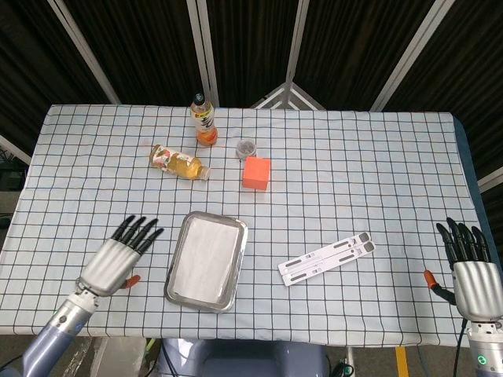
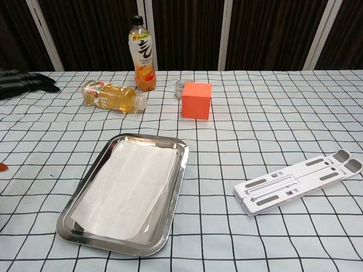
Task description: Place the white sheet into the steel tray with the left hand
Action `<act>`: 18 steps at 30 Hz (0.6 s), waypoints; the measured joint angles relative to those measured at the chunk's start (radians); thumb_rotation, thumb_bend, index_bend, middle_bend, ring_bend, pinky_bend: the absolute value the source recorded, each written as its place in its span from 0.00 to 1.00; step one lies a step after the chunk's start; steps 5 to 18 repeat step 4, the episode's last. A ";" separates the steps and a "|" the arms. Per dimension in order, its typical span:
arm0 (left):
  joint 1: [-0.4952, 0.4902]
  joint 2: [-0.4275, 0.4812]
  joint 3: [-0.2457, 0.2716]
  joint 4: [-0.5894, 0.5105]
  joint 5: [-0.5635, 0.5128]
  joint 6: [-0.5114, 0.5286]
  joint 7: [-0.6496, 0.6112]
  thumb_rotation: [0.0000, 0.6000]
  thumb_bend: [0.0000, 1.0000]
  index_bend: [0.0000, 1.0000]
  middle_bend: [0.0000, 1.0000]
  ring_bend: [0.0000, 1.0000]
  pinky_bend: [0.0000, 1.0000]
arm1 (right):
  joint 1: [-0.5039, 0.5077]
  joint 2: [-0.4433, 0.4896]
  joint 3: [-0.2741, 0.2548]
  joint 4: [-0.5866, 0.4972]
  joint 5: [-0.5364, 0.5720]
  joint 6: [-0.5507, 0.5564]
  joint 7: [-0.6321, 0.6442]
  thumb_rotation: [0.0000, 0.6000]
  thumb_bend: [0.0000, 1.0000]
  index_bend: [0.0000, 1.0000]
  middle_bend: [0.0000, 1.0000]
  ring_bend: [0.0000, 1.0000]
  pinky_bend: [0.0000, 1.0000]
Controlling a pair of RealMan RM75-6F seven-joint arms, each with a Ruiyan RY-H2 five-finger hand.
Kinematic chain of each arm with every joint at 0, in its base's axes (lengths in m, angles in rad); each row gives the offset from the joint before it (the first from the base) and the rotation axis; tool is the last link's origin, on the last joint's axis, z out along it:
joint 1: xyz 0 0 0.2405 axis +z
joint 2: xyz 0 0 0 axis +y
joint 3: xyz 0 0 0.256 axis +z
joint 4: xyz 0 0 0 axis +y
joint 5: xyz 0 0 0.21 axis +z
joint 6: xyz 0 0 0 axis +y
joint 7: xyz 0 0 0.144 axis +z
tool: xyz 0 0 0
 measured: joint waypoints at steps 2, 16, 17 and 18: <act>0.051 0.007 -0.002 0.018 0.016 0.079 -0.033 1.00 0.04 0.00 0.00 0.00 0.00 | 0.000 -0.003 0.000 0.002 -0.003 0.002 -0.006 1.00 0.33 0.00 0.00 0.00 0.00; 0.113 0.014 -0.003 0.042 0.027 0.160 -0.076 1.00 0.04 0.00 0.00 0.00 0.00 | 0.001 -0.005 0.000 0.005 -0.006 0.003 -0.009 1.00 0.33 0.00 0.00 0.00 0.00; 0.113 0.014 -0.003 0.042 0.027 0.160 -0.076 1.00 0.04 0.00 0.00 0.00 0.00 | 0.001 -0.005 0.000 0.005 -0.006 0.003 -0.009 1.00 0.33 0.00 0.00 0.00 0.00; 0.113 0.014 -0.003 0.042 0.027 0.160 -0.076 1.00 0.04 0.00 0.00 0.00 0.00 | 0.001 -0.005 0.000 0.005 -0.006 0.003 -0.009 1.00 0.33 0.00 0.00 0.00 0.00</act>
